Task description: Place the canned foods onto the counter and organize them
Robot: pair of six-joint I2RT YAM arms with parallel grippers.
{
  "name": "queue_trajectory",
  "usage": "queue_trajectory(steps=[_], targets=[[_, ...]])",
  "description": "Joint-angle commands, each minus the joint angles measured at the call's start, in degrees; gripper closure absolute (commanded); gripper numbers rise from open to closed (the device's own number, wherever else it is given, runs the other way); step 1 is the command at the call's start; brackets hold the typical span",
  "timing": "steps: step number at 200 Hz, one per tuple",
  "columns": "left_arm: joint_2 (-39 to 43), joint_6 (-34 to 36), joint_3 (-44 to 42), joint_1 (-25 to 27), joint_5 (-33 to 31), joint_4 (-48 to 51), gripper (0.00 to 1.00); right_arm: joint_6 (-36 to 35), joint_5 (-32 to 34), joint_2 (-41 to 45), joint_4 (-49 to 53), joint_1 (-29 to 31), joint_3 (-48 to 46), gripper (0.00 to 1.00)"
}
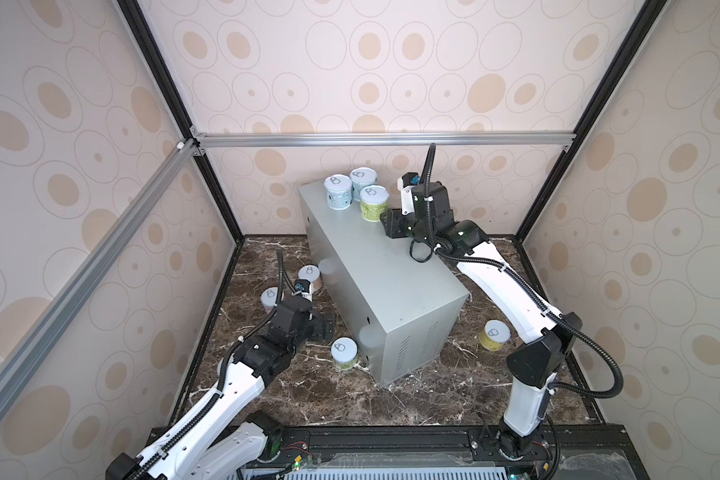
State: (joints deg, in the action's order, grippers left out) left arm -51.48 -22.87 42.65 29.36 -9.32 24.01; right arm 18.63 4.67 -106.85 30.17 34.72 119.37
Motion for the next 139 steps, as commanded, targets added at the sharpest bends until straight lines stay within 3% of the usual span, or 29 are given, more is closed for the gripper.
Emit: queue_trajectory(steps=[1,60,106,139], targets=[[-0.1,0.2,0.2,0.2,-0.3,-0.6,0.01,0.6,0.1,-0.3,0.3,-0.6,1.4,0.53],[-0.6,0.3,0.3,0.2,0.5,-0.2,0.01,0.0,-0.7,4.7,-0.5,-1.0,-2.5,0.47],[-2.1,0.1,1.7,0.2,2.1,1.9,0.01,-2.2,0.0,12.8,0.6,-1.4,-8.0,0.34],[-2.5,-1.2,3.9,0.3,8.6,4.6,0.01,-2.8,-0.6,20.4,0.8,-1.8,-14.1,0.23]])
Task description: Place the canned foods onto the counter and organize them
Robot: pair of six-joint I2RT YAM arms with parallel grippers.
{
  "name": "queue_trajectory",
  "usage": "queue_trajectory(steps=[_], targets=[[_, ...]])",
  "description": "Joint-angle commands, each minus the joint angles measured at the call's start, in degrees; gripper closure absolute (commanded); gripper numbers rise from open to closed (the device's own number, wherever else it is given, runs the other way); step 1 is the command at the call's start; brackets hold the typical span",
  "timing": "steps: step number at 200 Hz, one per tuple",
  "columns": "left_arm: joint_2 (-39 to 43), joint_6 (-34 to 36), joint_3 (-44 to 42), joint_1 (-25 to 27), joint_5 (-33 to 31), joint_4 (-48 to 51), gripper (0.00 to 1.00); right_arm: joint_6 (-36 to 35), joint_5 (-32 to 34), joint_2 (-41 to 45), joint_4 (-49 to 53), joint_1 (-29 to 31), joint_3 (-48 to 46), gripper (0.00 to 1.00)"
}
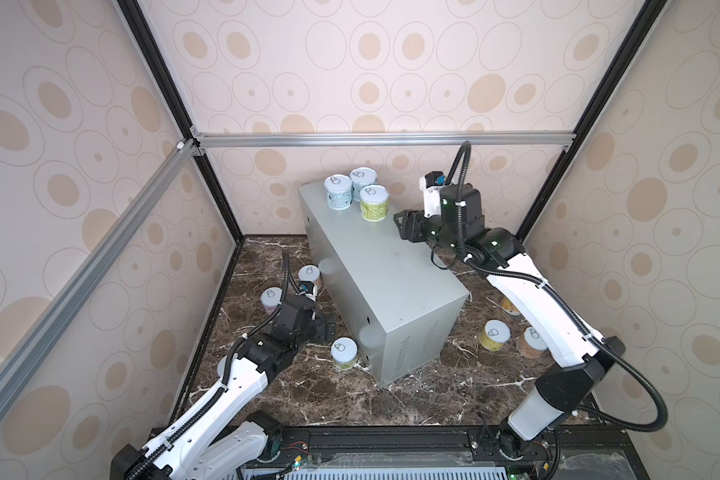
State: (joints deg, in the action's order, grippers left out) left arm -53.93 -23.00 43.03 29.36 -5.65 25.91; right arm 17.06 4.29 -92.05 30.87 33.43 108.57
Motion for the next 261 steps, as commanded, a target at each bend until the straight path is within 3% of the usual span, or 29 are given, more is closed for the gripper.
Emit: queue_trajectory(steps=[1,39,73,137,184,261], targets=[[-0.1,-1.2,3.5,0.3,5.0,2.8,0.01,-1.3,-0.3,5.9,0.2,-0.5,-3.6,0.23],[0.2,-3.1,4.1,1.4,6.2,5.2,0.01,-1.1,0.3,15.1,1.0,-1.2,-12.3,0.07],[-0.2,-7.2,1.9,5.2,4.7,4.6,0.01,0.2,0.9,23.9,0.6,-1.8,-22.1,0.0],[-0.8,-16.2,-5.2,14.4,-0.5,0.1,0.01,4.9,0.9,38.8,-0.9,-2.0,-41.5,0.01],[-2.6,-20.8,-11.1,19.2,-3.6,-5.6,0.01,6.1,0.0,44.7,-1.3,-2.0,-49.1,0.01],[-5.3,-23.4,-15.6,20.5,-6.3,-12.9,0.01,4.9,-0.1,50.3,-1.2,-2.0,-54.1,0.01]])
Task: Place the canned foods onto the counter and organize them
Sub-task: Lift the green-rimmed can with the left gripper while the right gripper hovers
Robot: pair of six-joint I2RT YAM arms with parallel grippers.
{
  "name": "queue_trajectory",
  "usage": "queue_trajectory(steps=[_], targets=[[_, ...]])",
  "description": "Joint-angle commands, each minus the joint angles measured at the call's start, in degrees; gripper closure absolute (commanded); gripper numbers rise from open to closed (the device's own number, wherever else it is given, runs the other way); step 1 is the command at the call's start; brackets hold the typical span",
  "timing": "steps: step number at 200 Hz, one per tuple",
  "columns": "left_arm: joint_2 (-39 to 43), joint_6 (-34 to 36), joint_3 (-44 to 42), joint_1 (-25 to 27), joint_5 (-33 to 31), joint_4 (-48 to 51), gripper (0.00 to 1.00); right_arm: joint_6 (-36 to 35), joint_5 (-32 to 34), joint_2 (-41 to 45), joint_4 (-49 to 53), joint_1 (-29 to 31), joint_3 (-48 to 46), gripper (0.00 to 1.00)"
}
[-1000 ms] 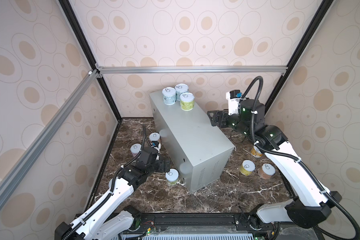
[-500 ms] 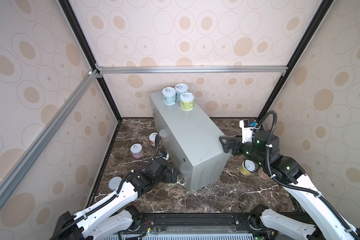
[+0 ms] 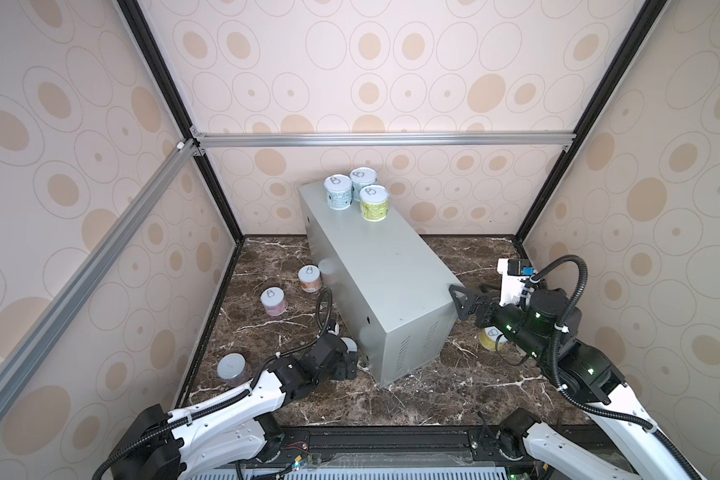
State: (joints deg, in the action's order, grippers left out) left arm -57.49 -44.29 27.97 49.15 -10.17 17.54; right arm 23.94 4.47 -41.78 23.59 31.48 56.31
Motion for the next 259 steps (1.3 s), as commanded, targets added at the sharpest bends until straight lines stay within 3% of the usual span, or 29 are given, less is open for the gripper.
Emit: queue_trajectory(steps=[1,69,147,195,259], targets=[[-1.9,-2.1,-0.5,0.7,-1.8,-4.7,0.01,-2.0,-0.2,0.1,6.1,-0.1,-1.8,0.01],[-10.2,-5.5,-0.5,1.0,-4.9,-10.6,0.01,-1.1,1.0,3.7,6.7,-0.1,-4.2,0.01],[-13.1,-13.0,-1.6,1.0,-13.2,-11.7,0.01,3.2,0.2,3.9,7.5,-0.1,-3.6,0.01],[-10.3,-16.5,-5.2,0.7,-19.3,-8.8,0.01,4.6,-1.1,2.9,7.8,0.0,-2.9,0.01],[-5.7,-9.3,-12.2,-1.1,-19.2,-19.0,0.01,5.6,0.0,2.1,13.5,0.0,1.2,0.01]])
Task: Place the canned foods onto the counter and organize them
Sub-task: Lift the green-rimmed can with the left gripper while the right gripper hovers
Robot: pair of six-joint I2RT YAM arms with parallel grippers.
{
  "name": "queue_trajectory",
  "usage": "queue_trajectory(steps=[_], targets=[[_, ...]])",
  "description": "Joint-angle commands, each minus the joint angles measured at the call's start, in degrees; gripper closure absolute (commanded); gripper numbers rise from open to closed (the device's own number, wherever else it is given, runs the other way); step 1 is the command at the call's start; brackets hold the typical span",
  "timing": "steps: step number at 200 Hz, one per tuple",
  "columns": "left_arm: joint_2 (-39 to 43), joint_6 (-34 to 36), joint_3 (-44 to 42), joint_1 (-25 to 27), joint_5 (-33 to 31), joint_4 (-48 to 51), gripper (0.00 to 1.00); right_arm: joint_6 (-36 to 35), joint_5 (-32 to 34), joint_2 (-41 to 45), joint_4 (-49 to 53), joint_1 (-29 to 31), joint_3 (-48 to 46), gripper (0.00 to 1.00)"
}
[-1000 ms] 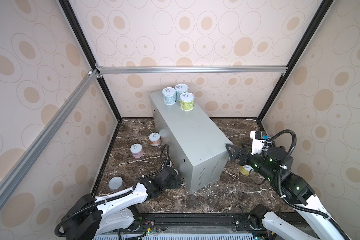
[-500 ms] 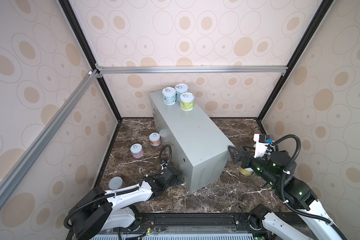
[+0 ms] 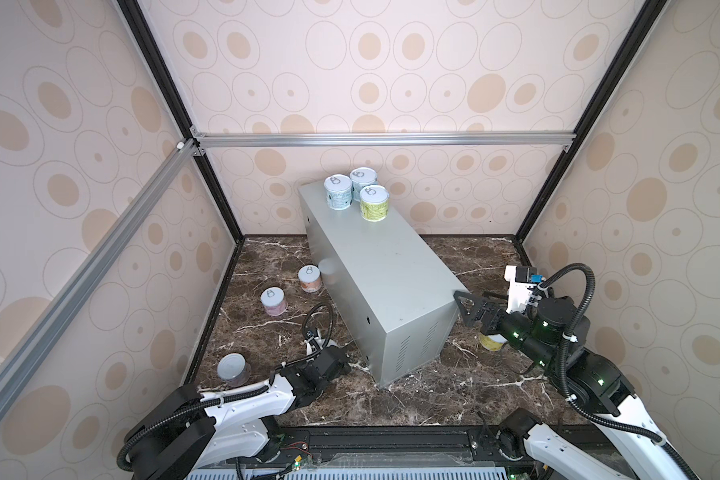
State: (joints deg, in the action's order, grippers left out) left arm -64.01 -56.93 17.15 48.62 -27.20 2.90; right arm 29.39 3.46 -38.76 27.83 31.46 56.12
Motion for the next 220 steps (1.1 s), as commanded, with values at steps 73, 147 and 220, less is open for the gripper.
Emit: queue_trajectory(steps=[73,147,220], targets=[[-3.3,4.6,-3.3,-0.6,-6.4,-9.2,0.01,4.1,4.2,0.9,10.3,0.0,2.8,0.01],[-9.7,3.2,-4.3,-0.5,-6.4,-14.7,0.07,0.2,6.3,1.6,14.3,0.0,6.3,0.01],[-13.5,0.9,-1.7,-0.3,-8.3,-9.3,0.16,-2.4,9.7,0.9,16.7,0.0,6.2,0.01]])
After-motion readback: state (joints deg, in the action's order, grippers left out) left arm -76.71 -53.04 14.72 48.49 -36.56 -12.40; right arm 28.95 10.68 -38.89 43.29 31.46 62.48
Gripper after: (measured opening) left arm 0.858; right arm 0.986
